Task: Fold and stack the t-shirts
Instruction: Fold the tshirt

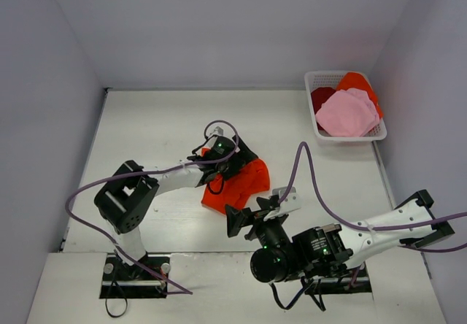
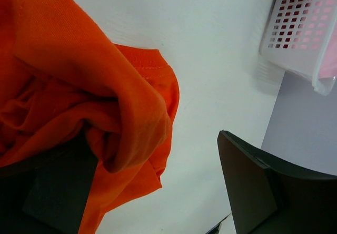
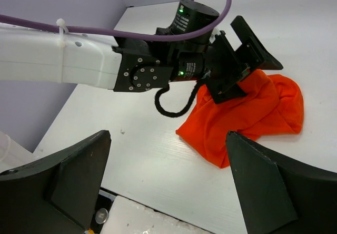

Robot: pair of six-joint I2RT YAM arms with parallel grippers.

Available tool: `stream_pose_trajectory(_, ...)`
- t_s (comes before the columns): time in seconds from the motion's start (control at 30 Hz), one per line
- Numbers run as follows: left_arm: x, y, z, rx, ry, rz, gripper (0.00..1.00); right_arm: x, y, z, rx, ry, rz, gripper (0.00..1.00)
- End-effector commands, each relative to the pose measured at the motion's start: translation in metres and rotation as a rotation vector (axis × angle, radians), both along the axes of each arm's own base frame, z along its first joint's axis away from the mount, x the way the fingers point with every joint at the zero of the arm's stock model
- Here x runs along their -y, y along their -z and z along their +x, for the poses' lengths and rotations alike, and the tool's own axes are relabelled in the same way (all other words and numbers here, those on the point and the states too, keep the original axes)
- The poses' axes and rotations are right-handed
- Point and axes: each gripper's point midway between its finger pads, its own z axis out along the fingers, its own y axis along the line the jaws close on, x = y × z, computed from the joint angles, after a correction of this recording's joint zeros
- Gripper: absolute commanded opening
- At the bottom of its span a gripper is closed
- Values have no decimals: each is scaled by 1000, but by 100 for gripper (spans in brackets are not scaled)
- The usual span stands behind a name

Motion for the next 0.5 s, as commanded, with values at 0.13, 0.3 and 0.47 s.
stream_pose_trajectory(0.13,-57,-6,17,-14,-110,-58,86,0,-13,-1,-3,18,73,87)
stream_pose_trajectory(0.3,-81,5,10,-25,-140,-18,86,-5,-15,-2,-2,15,67,87)
stream_pose_trajectory(0.47,-90,7,12,-28,-147,-7,86,-9,-18,-6,5,3,55,87)
